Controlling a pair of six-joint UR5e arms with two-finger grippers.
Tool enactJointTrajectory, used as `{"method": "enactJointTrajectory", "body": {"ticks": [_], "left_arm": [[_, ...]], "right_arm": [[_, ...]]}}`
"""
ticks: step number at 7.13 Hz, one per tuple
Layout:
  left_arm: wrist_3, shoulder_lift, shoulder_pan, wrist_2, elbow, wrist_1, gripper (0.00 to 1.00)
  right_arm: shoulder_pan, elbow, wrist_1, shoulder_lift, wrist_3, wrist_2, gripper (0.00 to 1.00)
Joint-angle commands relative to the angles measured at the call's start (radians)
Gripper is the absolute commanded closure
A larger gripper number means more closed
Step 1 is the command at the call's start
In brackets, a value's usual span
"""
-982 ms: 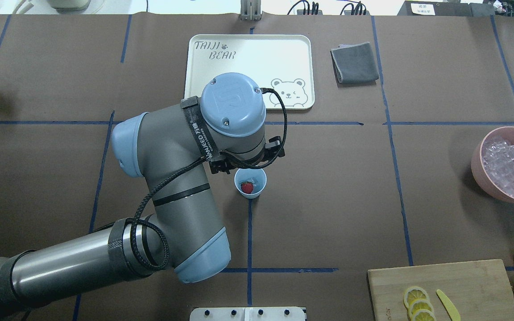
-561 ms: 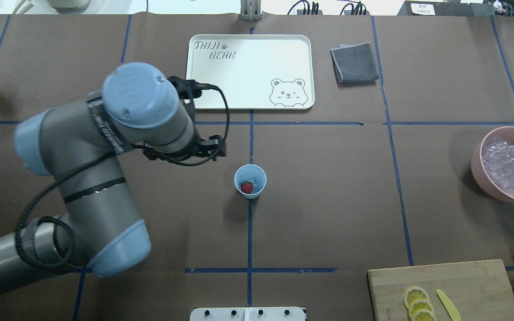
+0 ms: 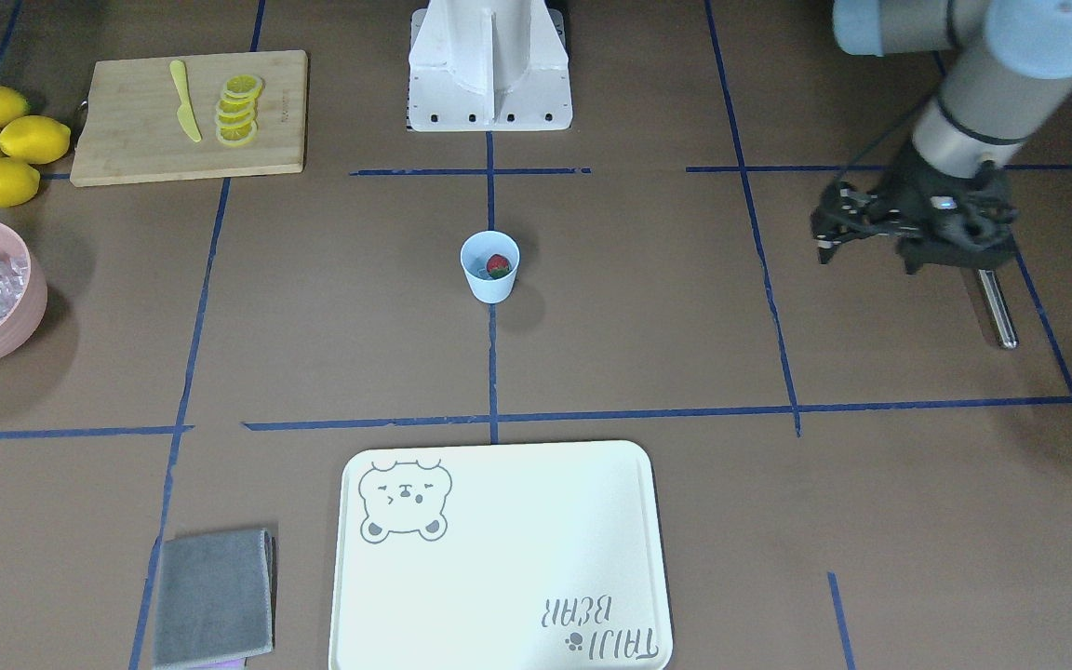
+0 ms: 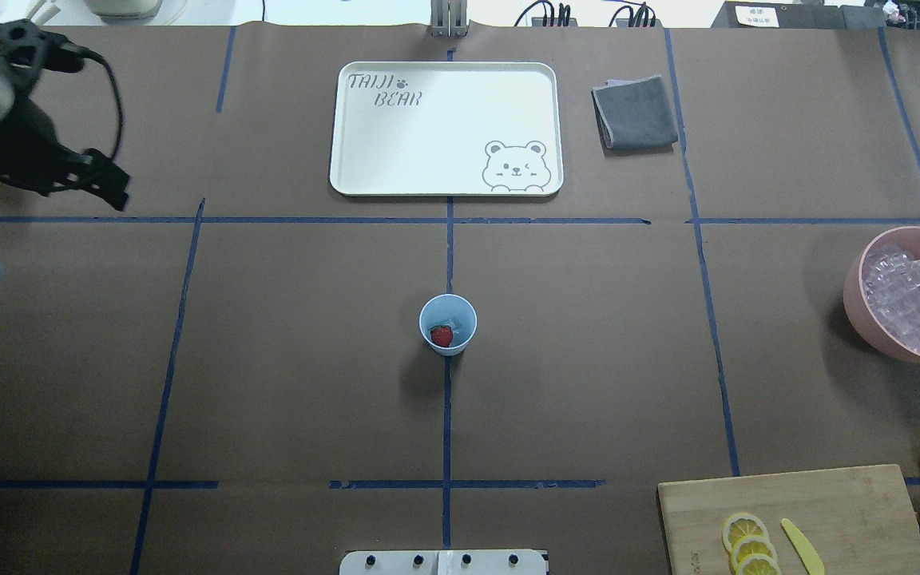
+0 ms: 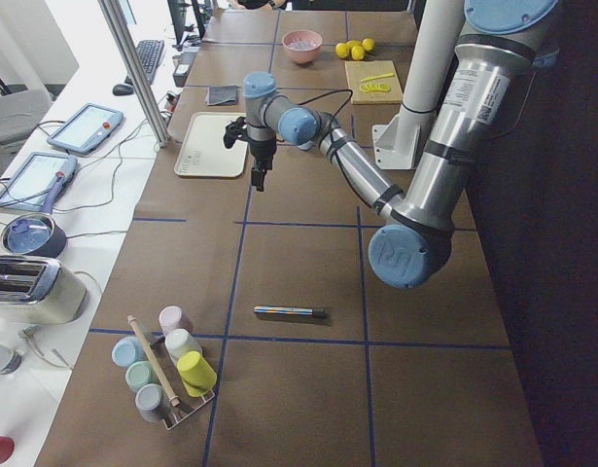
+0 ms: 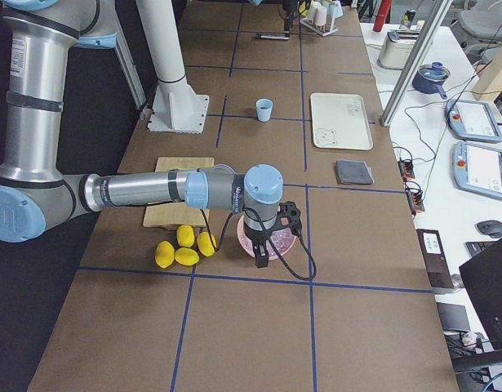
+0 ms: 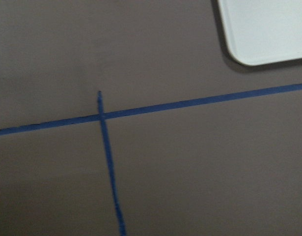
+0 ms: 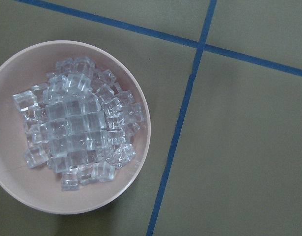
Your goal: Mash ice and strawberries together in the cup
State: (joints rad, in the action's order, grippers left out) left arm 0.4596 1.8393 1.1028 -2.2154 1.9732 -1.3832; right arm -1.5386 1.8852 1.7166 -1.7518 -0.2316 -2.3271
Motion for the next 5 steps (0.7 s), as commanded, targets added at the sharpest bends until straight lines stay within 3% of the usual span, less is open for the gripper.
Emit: {"method": "enactJointTrajectory", "body": {"ticks": [1,3,5], "left_arm": [[-0.313,-0.151,0.24,-0.117,-0.04,-0.002,0.0],[-0.34,-0.239,0.275,-0.118,-0.076,-0.055,0.0],[-0.218,-0.305,0.281,-0.116,-0.176,-0.289,0.0]], "right_arm": [[0.0,0.002,0.0,0.0,0.0,0.0,0.0],[0.0,0.005,0.0,0.0,0.0,0.0,0.0],[0.0,0.006,0.0,0.0,0.0,0.0,0.0]]}}
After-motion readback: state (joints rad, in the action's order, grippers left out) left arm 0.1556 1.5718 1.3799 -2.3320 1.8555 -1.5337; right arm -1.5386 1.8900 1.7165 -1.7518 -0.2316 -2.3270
